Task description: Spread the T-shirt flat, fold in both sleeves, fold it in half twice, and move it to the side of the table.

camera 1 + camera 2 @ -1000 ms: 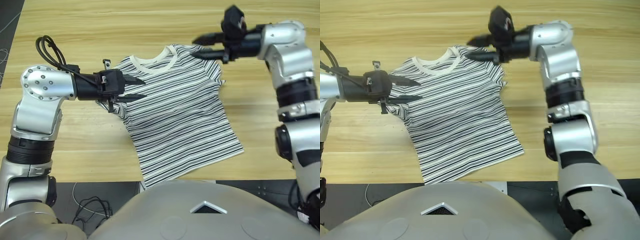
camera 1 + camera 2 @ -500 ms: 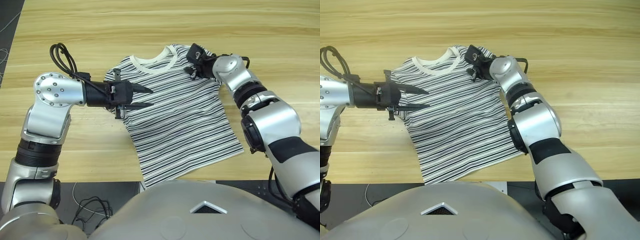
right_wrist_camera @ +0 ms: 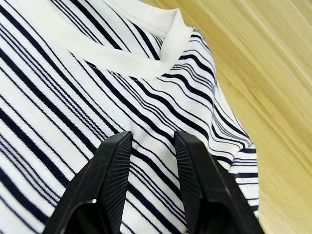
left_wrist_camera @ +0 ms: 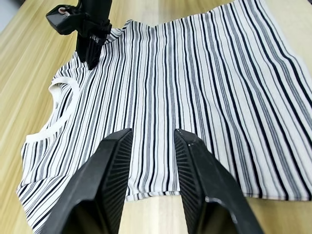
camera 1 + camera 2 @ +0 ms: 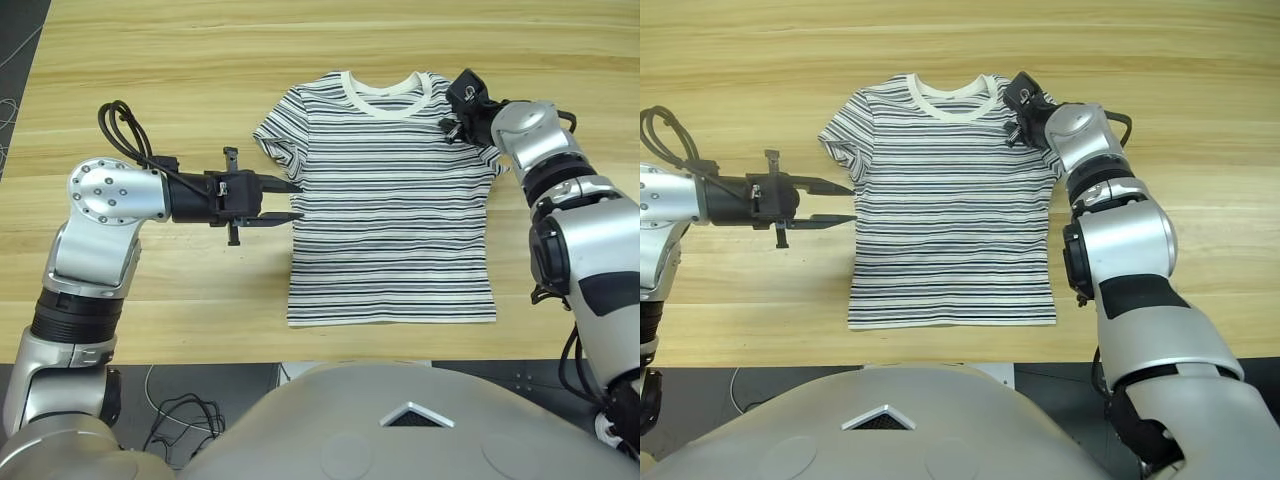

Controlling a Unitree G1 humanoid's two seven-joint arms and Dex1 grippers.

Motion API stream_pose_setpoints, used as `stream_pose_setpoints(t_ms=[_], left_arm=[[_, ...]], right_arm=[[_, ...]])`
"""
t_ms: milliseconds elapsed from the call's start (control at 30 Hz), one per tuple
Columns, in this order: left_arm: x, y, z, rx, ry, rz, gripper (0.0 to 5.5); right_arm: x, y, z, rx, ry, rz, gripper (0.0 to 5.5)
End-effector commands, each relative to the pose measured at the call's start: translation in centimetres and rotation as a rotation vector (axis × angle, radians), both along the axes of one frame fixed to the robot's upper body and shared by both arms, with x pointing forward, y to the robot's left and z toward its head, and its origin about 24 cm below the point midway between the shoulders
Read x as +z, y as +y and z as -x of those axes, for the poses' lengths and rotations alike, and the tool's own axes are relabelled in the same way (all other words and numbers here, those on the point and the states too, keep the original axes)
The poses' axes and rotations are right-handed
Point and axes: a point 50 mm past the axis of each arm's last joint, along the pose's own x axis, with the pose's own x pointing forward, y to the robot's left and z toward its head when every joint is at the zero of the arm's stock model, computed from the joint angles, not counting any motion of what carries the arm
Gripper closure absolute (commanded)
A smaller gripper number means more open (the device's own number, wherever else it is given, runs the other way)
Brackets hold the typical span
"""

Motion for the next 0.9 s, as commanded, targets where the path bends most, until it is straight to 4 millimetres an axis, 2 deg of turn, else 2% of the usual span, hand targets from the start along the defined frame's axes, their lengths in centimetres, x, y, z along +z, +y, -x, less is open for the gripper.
stream_pose_setpoints(t_ms=[33, 200, 267, 333, 433, 533, 567, 733, 900], left_arm=[[-0.2, 0.6, -3.6, 0.267, -0.089, 0.066, 3.93], [0.7, 2.7, -9.2, 0.707, -0.089, 0.249, 3.93], [0.6, 3.2, -11.0, 0.859, 0.001, 0.333, 3.93], [-0.2, 3.2, -11.9, 0.954, 0.105, 0.374, 3.93], [-2.4, 2.7, -12.1, 1.017, 0.25, 0.382, 3.93], [-3.7, 1.5, -12.2, 1.032, 0.398, 0.491, 3.93], [-4.0, 1.2, -12.2, 1.037, 0.435, 0.525, 3.74], [-4.5, 1.5, -12.0, 1.083, 0.464, 0.577, 2.98], [-5.1, 1.9, -11.6, 1.124, 0.413, 0.507, 2.98]], right_arm=[[2.1, 1.0, -1.0, 0.061, -0.089, -0.041, 3.9], [6.3, 2.1, -2.6, 0.168, -0.216, -0.054, 3.9], [7.9, 2.4, -3.0, 0.212, -0.258, -0.063, 3.9], [8.7, 2.5, -3.2, 0.242, -0.282, -0.067, 3.9], [9.5, 2.9, -3.1, 0.309, -0.315, -0.079, 3.9], [10.4, 3.0, -3.0, 0.363, -0.348, -0.12, 3.9], [10.8, 3.0, -3.0, 0.382, -0.36, -0.134, 3.9], [11.2, 3.1, -2.7, 0.444, -0.375, -0.153, 3.9], [10.9, 3.0, -2.4, 0.474, -0.369, -0.156, 3.9]])
